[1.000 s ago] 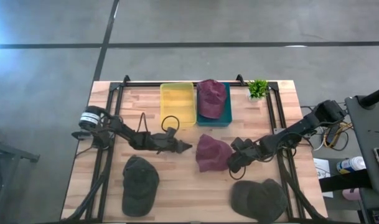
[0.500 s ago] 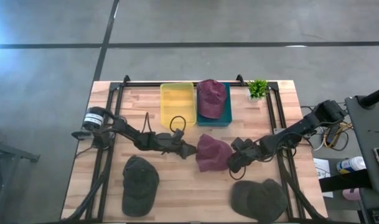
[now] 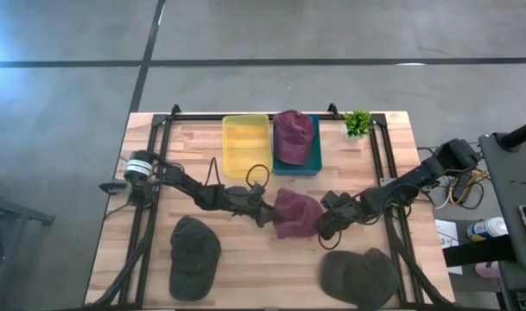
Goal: Sort caps
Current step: Put the red cap into the blue bin
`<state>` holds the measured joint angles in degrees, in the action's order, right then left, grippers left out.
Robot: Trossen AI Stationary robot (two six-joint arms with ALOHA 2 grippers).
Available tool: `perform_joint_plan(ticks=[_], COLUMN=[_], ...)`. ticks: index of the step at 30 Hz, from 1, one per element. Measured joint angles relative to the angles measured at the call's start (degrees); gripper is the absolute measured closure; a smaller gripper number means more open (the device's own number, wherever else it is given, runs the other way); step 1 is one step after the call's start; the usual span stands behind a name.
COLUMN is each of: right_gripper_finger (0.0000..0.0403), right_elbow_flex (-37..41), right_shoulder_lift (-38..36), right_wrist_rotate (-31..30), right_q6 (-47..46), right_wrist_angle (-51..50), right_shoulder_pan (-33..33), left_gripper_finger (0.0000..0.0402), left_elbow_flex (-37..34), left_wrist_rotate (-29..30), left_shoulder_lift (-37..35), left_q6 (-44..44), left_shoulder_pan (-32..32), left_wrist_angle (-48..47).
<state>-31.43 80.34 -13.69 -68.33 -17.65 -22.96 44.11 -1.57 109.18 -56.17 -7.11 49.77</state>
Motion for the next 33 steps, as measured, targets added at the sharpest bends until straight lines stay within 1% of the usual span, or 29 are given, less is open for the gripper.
perform_joint_plan(ticks=[4, 7, 11, 15, 18, 20, 23, 28, 31, 33], right_gripper_finger=[0.0282, 0.0282, 0.0282, 0.0282, 0.0282, 0.0282, 0.0282, 0.0282, 0.0282, 0.0282], right_elbow_flex=[0.0, 0.0, 0.0, 0.0, 0.0, 0.0, 0.0, 0.1, 0.3, 0.3], right_shoulder_lift=[0.0, 0.0, 0.0, 0.0, 0.0, 0.0, 0.0, -1.3, -3.8, -5.9], right_wrist_rotate=[0.1, 0.1, 0.1, 0.2, 0.3, 0.3, 0.3, 0.2, -0.3, -0.8], right_q6=[0.0, 0.0, -0.1, -0.2, -0.2, -0.2, 0.4, 4.4, 8.4, 11.2], right_wrist_angle=[-0.2, -0.2, -0.1, -0.1, -0.1, -0.1, -0.1, -0.1, -0.8, -0.7], right_shoulder_pan=[0.0, 0.0, 0.0, 0.0, 0.0, 0.0, 0.0, 0.0, 0.0, 0.0], left_gripper_finger=[0.0179, 0.0203, 0.0263, 0.0335, 0.0379, 0.0381, 0.0380, 0.0380, 0.0380, 0.0380], left_elbow_flex=[1.4, 2.0, 2.6, 3.9, 5.0, 5.7, 6.8, 9.0, 10.5, 11.9], left_wrist_rotate=[-2.8, -4.0, -3.9, -0.6, 0.2, 0.1, -2.6, -11.4, -17.1, -21.4], left_shoulder_lift=[0.6, 0.5, 0.4, 0.3, 0.3, 0.2, -0.2, -0.9, -1.3, -1.8], left_q6=[-1.0, -1.4, -0.7, 1.5, 2.8, 3.2, 3.7, 3.6, 2.3, 1.1], left_shoulder_pan=[0.0, 0.0, 0.0, 0.1, 0.6, 1.2, 2.4, 4.4, 5.7, 6.8], left_wrist_angle=[-0.2, -0.8, -1.1, -4.2, -6.2, -6.2, -6.2, -5.8, -5.6, -3.7])
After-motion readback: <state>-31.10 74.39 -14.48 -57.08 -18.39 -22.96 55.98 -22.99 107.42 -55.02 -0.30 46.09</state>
